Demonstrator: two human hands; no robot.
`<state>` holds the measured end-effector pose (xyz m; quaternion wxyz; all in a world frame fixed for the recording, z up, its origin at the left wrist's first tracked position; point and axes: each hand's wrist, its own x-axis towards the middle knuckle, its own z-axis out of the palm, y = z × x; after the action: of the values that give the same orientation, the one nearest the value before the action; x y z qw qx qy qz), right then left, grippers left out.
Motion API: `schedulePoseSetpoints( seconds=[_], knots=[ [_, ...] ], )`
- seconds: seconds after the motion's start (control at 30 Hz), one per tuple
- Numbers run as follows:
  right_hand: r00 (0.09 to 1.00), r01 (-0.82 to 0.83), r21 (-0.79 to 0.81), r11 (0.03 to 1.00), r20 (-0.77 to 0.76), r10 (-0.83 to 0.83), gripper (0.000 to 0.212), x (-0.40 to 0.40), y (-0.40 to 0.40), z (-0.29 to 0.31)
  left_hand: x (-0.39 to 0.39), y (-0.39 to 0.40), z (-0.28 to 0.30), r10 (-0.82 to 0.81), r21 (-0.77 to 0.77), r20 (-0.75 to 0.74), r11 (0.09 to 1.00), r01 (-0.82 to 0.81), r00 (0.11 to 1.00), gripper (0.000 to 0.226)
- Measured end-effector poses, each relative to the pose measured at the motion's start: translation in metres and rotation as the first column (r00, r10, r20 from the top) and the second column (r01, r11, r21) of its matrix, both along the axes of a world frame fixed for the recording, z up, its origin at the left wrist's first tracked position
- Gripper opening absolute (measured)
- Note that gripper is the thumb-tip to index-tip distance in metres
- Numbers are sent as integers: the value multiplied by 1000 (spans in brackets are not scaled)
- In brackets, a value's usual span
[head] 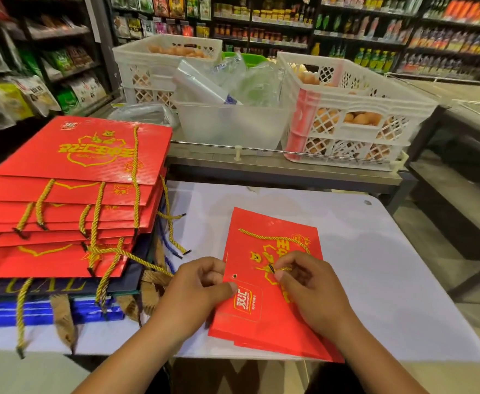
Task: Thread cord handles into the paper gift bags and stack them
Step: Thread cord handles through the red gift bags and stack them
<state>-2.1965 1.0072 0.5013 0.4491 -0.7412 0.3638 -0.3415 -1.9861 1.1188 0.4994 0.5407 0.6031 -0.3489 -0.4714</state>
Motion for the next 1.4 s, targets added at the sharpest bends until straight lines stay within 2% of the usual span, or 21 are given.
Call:
schedulePoseSetpoints(
  seconds=[0.03, 0.13, 0.3, 0.33, 0.43, 0.57, 0.8, 1.03, 1.2, 1.4],
  knots=[
    [1000, 8, 8, 1000, 19, -8, 28, 3, -1, 0, -2, 1, -2, 17, -24, -6, 1000, -17, 1000, 12],
    [999, 24, 36, 999, 45, -25, 24, 11, 1, -4, -8, 7, -7, 35, -84, 35, 996, -32, 999, 23],
    [1000, 11, 68, 998, -13, -10, 24, 16, 4, -9, -8, 9, -12, 13, -75, 104, 997, -6, 994, 38],
    [1000, 0, 74, 997, -12, 1, 26, 16, 3, -8, -8, 9, -12, 10, -66, 94, 998, -4, 996, 35],
    [999, -15, 57, 998, -48, 17, 25, 18, -4, -2, -9, 5, -11, 32, -72, 84, 997, -26, 996, 8],
    [997, -32, -1, 999, -70, 32, 17, 26, -16, 9, -10, -6, 2, 57, -96, -1, 994, -57, 998, 10],
    [992, -114, -33, 993, 54, 115, 23, 55, -12, 18, -13, -12, 5, 44, -70, 142, 997, -34, 989, 10],
    [980, -79, 69, 994, 189, 65, 23, 44, -12, 14, -8, -8, -3, -6, -80, 165, 997, 19, 986, 13],
    [986, -64, 26, 998, 158, 60, 22, 42, -13, 8, -12, -6, -2, -4, -108, 147, 994, 20, 989, 21],
    [992, -99, -56, 993, 69, 103, 21, 40, -12, 3, -11, -5, -4, -4, -126, 143, 992, 22, 990, 16]
  ],
)
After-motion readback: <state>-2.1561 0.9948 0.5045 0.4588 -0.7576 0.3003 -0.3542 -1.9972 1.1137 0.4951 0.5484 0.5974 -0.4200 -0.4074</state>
